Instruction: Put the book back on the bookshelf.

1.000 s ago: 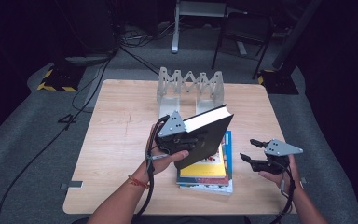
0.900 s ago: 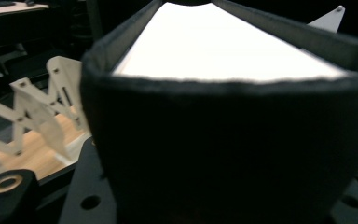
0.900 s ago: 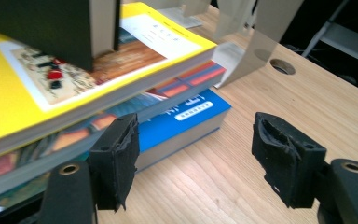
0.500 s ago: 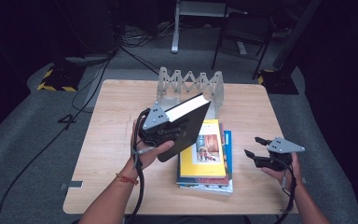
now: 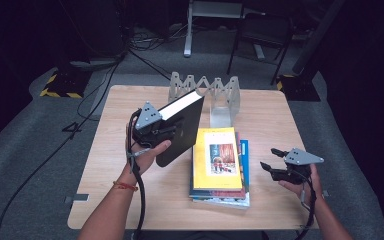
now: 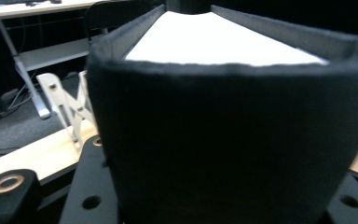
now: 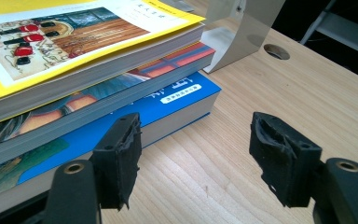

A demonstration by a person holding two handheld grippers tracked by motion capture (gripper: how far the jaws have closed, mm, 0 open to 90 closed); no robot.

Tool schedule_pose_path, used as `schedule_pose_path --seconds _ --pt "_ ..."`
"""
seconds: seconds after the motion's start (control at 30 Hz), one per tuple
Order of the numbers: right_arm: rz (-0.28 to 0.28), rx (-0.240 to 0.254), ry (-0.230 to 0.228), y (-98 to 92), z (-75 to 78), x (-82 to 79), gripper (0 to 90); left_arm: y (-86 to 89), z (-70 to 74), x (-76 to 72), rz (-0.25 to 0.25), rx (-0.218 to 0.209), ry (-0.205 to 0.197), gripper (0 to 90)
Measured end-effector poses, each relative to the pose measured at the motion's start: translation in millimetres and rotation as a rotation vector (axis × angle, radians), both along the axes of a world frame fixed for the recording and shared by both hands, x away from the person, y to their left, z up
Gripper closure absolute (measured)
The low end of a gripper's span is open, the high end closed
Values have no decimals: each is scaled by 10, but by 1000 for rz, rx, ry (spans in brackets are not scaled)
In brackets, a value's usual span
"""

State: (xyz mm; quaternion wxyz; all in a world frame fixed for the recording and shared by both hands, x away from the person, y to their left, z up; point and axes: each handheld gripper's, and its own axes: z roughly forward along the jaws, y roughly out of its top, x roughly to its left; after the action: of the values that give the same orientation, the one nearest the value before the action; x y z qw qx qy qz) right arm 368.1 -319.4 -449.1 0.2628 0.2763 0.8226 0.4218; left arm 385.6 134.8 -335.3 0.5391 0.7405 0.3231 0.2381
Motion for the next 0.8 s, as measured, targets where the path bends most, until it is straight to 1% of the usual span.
schedule_pose_path --seconds 0.03,0.07,0.1,0.13,0.17,0.2,0.27,0.3,0.33,0.37,0.4,0.43,0.47,0.57,0.67,0.77,0.8 --pt "0 0 0 2 -3 0 348 10 6 4 16 9 -3 517" --pt "3 0 3 5 -7 3 348 16 9 5 28 31 -7 517" --pt "4 1 6 8 -10 4 349 25 3 10 41 44 -11 518" --pt "4 1 9 13 -15 5 350 48 -18 37 58 59 -8 518" --pt "4 1 9 13 -15 5 350 48 -18 37 58 59 -8 518" --pt "9 -3 14 19 -22 6 350 74 -41 73 72 58 7 518" --pt "10 -11 15 32 -31 5 350 119 -80 126 83 50 20 518" --pt "10 -11 16 35 -34 5 350 147 -107 155 100 34 25 519" --pt "13 -16 14 38 -42 8 350 177 -135 207 111 31 28 519" --pt "12 -15 18 39 -44 8 350 177 -135 207 111 31 28 519" --pt "13 -15 19 37 -48 13 350 183 -149 234 121 27 30 519" --pt "10 -14 23 39 -53 14 350 181 -157 266 128 33 30 519" --pt "10 -14 23 39 -53 14 350 174 -161 300 135 34 34 519" --pt "14 -18 28 49 -71 19 350 128 -153 422 154 35 25 520" --pt "23 -31 42 68 -90 30 350 81 -133 528 173 6 21 520" --pt "28 -35 45 78 -97 36 350 3 -100 654 186 11 22 520" --pt "28 -36 46 77 -98 33 350 -22 -93 704 191 22 22 520"
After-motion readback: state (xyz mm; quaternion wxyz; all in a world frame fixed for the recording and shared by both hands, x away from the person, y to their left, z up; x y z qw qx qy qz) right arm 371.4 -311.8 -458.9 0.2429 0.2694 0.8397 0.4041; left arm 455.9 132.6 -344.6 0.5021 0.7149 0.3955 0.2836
